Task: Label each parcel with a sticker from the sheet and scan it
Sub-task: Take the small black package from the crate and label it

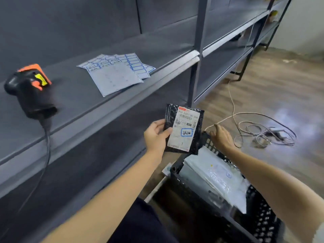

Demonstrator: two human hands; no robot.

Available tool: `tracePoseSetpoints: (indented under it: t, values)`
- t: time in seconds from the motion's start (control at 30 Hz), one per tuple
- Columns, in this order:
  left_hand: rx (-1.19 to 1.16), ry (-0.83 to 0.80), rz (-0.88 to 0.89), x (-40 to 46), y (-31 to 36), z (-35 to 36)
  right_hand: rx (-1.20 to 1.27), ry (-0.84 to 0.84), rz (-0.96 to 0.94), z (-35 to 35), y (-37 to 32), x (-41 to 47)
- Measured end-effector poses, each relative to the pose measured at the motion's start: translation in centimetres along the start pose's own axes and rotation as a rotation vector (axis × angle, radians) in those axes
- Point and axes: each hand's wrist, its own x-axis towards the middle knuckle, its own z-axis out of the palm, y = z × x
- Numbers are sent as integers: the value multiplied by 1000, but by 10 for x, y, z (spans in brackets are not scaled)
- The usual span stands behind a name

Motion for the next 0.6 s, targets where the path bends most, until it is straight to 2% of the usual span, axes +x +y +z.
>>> tracePoseSetpoints:
  t: [0.1,0.17,0.23,0.33,0.47,0.6]
  values:
    - [42,23,-129,-5,-50,8,167,-46,121,32,25,-17]
    - [63,71,-213,-11,-80,12,400,-109,224,46,30,-31]
    - [75,121,-288,-17,-106,15,669,-266,309,55,30,-44]
    - [95,171,-360,-24,-135,19,999,-514,335,60,28,-65]
    - [115,193,-428,-25,-158,22,1068,-631,290,67,28,-78]
    - [177,138,-454,-24,-168,22,1064,-557,254,72,39,-71]
